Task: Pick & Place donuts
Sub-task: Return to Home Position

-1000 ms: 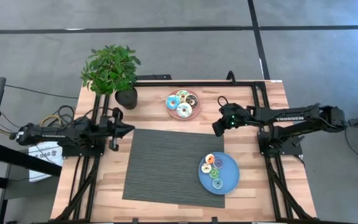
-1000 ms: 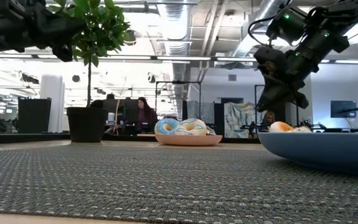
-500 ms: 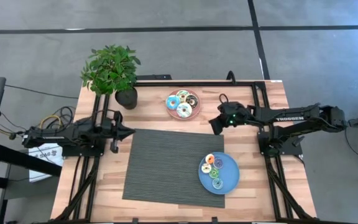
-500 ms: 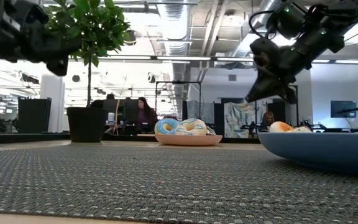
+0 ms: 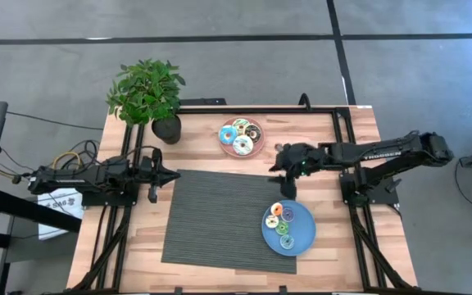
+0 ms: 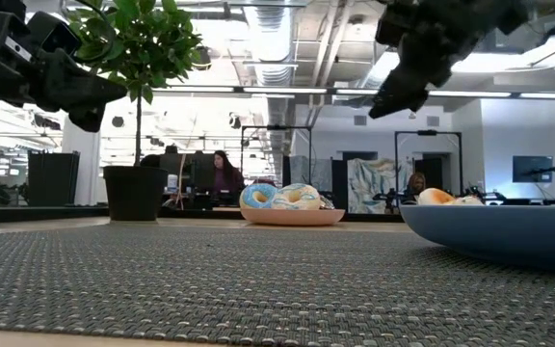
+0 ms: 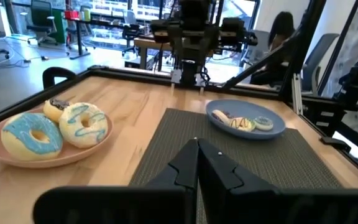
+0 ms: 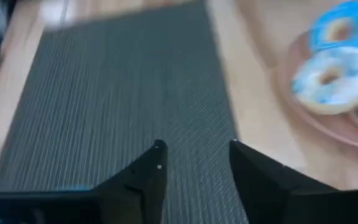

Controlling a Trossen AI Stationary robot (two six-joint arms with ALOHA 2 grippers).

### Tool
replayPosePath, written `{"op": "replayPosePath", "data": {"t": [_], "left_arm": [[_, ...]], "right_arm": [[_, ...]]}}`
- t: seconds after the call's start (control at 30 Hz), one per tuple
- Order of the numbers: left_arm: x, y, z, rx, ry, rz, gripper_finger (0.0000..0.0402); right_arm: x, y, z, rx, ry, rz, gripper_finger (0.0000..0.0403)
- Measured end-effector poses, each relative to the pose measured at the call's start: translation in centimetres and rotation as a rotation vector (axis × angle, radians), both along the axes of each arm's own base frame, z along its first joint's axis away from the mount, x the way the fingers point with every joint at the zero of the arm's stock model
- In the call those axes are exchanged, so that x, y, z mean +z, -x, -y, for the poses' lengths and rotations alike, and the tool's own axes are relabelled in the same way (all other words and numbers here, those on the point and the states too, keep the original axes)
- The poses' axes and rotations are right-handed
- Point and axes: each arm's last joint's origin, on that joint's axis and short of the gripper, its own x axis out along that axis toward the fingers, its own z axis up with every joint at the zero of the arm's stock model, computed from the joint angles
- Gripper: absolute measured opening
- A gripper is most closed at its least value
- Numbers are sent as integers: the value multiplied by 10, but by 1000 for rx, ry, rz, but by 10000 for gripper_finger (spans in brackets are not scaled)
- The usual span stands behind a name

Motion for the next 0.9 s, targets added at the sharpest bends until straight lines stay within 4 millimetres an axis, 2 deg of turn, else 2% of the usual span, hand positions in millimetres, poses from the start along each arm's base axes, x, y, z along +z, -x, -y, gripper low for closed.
{"op": "replayPosePath", "data": {"t": [0.17,0.4,0.67,0.9], "left_arm": [[0,0,0,0,1,-1,0],[-1,0,0,-1,2,-9,0],[-1,0,0,-1,2,-10,0],[-1,0,0,-1,2,-13,0]], "right_arm": [[-2,-12,-22,203,98,-185,198],[-24,-29,-43,401,167,-434,187],[-54,-49,-52,441,168,-575,169],[-61,-51,-54,444,86,-611,144]]}}
